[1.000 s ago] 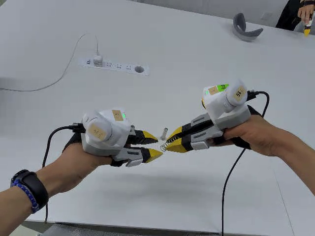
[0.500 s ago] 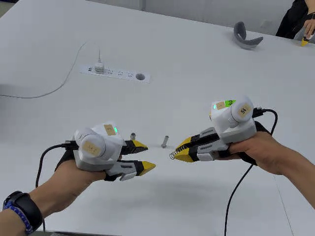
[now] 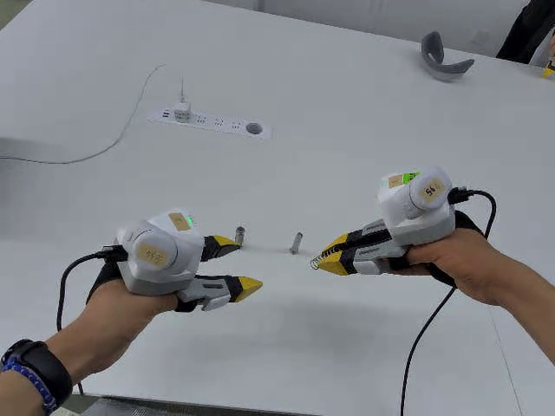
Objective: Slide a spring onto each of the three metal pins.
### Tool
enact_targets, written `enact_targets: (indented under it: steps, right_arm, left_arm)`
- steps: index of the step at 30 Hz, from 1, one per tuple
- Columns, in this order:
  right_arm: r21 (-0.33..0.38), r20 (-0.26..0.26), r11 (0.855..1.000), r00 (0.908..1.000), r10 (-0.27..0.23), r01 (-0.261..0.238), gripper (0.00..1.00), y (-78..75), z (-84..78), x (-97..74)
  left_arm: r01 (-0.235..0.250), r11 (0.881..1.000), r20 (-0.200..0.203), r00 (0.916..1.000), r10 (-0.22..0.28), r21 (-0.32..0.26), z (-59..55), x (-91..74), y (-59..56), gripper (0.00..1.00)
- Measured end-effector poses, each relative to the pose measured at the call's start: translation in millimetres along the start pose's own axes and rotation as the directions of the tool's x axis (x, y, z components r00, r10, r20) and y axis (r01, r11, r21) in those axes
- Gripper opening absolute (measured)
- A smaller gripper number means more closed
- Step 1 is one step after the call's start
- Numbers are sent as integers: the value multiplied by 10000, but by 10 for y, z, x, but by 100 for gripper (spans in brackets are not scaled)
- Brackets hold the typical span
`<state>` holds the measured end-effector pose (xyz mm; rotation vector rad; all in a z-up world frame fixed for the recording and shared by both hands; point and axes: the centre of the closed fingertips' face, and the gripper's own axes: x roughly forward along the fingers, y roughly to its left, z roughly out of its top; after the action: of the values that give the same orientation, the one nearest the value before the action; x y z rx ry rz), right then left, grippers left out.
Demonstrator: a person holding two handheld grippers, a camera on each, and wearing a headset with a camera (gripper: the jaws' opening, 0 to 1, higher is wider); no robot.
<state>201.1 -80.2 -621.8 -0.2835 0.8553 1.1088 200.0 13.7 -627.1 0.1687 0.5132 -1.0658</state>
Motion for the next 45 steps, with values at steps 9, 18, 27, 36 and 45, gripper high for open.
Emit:
enact_targets:
  steps: [9, 18, 27, 36, 45]
  right_arm:
    - [280, -89, 9995, 9998, -163, 166, 13, -86, -81, 38]
    - [597, -348, 9969, 9982, -494, 515, 13, -237, -207, 79]
    - [573, -512, 9952, 9957, -767, 796, 13, -411, -181, 136]
    - [268, -753, 9961, 9938, -821, 843, 13, -484, -100, 235]
    - [92, -967, 9965, 9919, -823, 836, 13, -575, -52, 338]
  left_arm:
    - [-445, 9980, -110, 9990, 440, -449, -115, -51, 149, 49]
    - [-942, 9917, -373, 9951, 913, -872, -313, -99, 304, 54]
    - [-1346, 9833, -500, 9903, 1293, -1223, -409, -137, 402, 59]
    - [-1707, 9727, -488, 9851, 1650, -1571, -438, -208, 495, 64]
    - [-2051, 9618, -556, 9786, 1982, -1811, -475, -333, 531, 67]
